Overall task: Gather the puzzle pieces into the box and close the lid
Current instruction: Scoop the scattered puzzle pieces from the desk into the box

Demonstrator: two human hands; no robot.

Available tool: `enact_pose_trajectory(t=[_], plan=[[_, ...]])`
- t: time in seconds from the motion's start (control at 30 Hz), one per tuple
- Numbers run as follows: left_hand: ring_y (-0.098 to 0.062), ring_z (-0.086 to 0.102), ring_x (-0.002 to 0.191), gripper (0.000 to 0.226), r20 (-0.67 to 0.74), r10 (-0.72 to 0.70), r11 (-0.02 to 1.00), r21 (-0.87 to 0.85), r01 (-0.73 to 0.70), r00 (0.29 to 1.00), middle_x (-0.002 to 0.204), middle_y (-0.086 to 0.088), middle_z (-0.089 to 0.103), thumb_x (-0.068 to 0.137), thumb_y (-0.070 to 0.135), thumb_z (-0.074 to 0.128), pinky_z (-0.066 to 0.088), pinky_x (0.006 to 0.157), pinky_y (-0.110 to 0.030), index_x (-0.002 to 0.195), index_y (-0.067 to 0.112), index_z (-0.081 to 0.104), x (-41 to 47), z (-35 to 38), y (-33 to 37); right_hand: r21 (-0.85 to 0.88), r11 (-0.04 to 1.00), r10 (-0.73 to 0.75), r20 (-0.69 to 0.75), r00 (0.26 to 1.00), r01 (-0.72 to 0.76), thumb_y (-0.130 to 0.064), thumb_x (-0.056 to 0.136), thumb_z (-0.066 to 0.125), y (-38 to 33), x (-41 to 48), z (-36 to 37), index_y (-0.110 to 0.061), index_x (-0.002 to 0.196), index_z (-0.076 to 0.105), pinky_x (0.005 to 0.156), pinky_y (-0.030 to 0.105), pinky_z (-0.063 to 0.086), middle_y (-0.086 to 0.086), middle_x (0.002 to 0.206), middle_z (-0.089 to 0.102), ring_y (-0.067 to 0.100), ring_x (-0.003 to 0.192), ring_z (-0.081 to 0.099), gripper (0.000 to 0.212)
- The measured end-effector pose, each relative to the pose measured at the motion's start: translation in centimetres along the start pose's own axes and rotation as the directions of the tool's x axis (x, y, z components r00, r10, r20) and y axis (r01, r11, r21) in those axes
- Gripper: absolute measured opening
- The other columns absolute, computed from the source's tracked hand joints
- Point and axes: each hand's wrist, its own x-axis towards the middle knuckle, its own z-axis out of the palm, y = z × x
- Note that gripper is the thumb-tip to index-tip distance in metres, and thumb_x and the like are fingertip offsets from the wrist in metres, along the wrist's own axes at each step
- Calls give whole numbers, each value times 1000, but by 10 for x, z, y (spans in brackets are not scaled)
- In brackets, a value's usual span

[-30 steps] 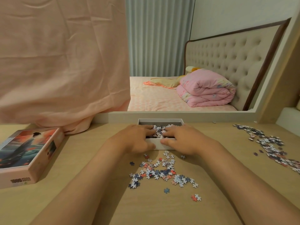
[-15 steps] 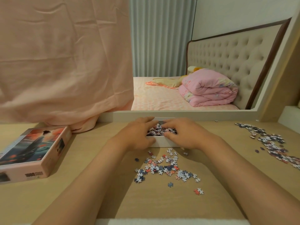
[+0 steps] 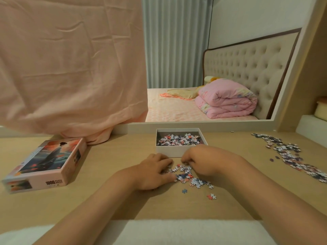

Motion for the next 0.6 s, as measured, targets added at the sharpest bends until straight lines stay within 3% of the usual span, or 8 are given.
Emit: enact_pose_trajectory(t=[0.13, 0.27, 0.3, 0.37, 0.43, 0.5, 0.53, 0.6], plan=[[-4, -1, 148, 78, 68, 15, 989, -151, -5, 998, 162, 18, 1, 95, 59, 46, 5, 118, -29, 157, 31, 8, -3, 8, 14, 160, 987, -13, -43, 999, 19, -7, 92, 43, 1, -12, 3, -41, 121, 66, 92, 38, 55, -11, 122, 69, 13, 103, 65, 51], [3, 18, 141, 77, 33, 73, 950, -306, -59, 997, 160, 19, 16, 94, 49, 56, 15, 110, -17, 156, 35, 13, -9, 8, 20, 240, 971, 29, -151, 988, 8, -17, 99, 47, 10, -19, 1, -35, 119, 69, 96, 36, 51, -8, 126, 67, 16, 110, 64, 35], [5, 21, 138, 77, 9, 70, 948, -313, -64, 997, 159, 19, 19, 93, 50, 58, 16, 108, -14, 155, 34, 16, -9, 8, 22, 208, 978, 44, -145, 988, -13, -18, 100, 50, 12, -19, 1, -32, 112, 71, 95, 34, 49, -9, 120, 67, 17, 110, 62, 29], [4, 17, 141, 85, -27, 75, 962, -261, -79, 997, 161, 19, 14, 88, 58, 60, 13, 110, -15, 156, 33, 15, -7, 11, 24, 129, 991, 57, -106, 993, -43, -9, 96, 52, 13, -18, 4, -35, 72, 61, 78, 32, 45, -13, 85, 57, 20, 88, 56, 37], [0, 6, 146, 97, -15, 87, 978, -189, -88, 996, 162, 20, 4, 82, 69, 59, 8, 117, -22, 157, 33, 10, -3, 15, 26, 137, 988, 79, -47, 996, -71, 2, 86, 48, 14, -16, 8, -26, 61, 53, 66, 32, 42, -8, 70, 45, 19, 71, 47, 38], [-4, 8, 147, 98, -26, 103, 983, -151, -105, 994, 162, 17, 8, 80, 71, 60, 12, 121, -30, 156, 33, 12, 4, 18, 27, 204, 977, 66, -42, 997, -56, -1, 89, 51, 13, -18, 9, -27, 86, 73, 74, 31, 50, -7, 81, 61, 14, 76, 57, 34], [-6, 14, 146, 93, -56, 126, 981, -143, -133, 990, 161, 15, 16, 81, 68, 61, 18, 120, -31, 155, 34, 17, 6, 18, 29, 236, 970, 64, -55, 996, -49, -6, 92, 55, 13, -19, 7, -28, 102, 75, 81, 29, 51, -8, 92, 67, 12, 85, 61, 32], [-7, 35, 135, 76, -154, 182, 969, -141, -204, 971, 150, 11, 39, 86, 56, 64, 30, 112, -27, 151, 34, 31, 10, 18, 30, 280, 960, 52, -83, 995, -27, -13, 94, 60, 14, -22, 2, -26, 111, 75, 83, 23, 49, -11, 97, 68, 10, 91, 63, 26]])
